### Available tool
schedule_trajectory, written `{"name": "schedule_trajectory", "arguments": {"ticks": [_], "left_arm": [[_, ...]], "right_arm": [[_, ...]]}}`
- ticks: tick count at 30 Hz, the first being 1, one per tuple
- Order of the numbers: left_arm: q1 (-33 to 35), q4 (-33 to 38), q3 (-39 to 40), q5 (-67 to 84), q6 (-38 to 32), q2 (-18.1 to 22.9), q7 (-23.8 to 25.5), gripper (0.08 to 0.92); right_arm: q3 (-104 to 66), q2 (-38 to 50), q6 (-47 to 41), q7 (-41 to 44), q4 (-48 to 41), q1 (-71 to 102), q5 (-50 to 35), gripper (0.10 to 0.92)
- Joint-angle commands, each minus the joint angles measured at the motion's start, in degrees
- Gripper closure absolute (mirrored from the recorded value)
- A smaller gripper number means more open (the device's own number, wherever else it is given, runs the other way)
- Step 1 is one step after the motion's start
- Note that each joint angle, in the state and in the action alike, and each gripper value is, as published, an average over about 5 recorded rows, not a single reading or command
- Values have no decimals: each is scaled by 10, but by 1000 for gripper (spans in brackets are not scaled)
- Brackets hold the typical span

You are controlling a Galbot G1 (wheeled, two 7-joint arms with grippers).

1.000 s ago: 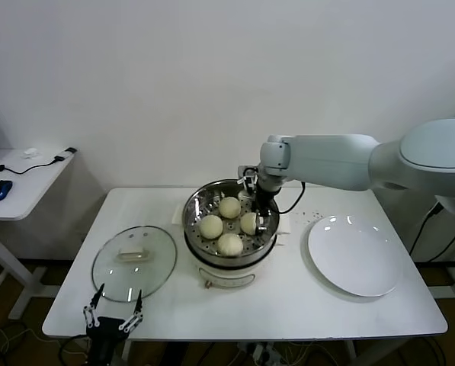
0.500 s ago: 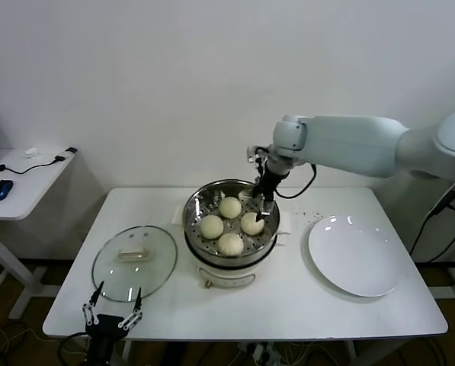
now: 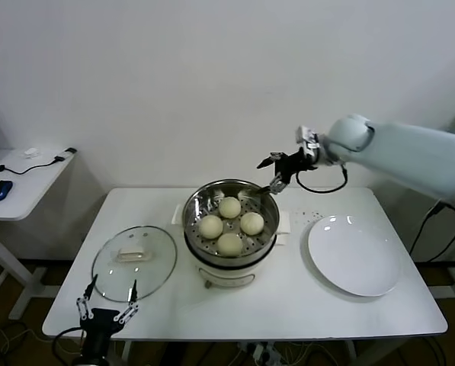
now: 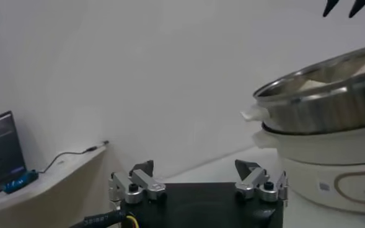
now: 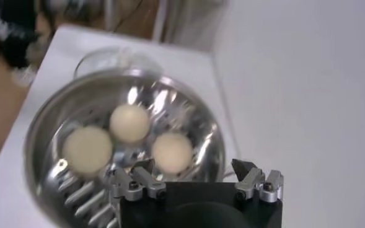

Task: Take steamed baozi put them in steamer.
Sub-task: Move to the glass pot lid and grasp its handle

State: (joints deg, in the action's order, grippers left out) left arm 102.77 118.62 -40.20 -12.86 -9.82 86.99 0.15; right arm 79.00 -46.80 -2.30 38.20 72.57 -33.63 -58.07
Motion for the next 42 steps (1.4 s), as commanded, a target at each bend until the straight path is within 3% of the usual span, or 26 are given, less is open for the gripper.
{"name": "schedule_trajectory", "arguments": {"ticks": [1,8,16,22,28,42], "left_arm": [[3,20,-11,-4,4,-2,0,177],[6,31,-17,-18,19,6,7,177],[-5,43,-41,-138,43,4,-8,177],[-38,28,-75,-476,10,-11,-27,177],[-52,-5,-47,-702,60,-40,-29,177],[-187,-180,32,-731,126,-51,-43,177]], "right_arm": [[-409,174,91,-197,121,342,22,203],[-716,175,78,-206,162,630,78,203],[-986,87,-4,-246,228,905,150,203],[-1080,2,-23,-250,256,1010,196,203],[-1123,-51,-18,-254,256,1064,227,203],[-1134,-94,8,-277,214,1091,302,203]]}}
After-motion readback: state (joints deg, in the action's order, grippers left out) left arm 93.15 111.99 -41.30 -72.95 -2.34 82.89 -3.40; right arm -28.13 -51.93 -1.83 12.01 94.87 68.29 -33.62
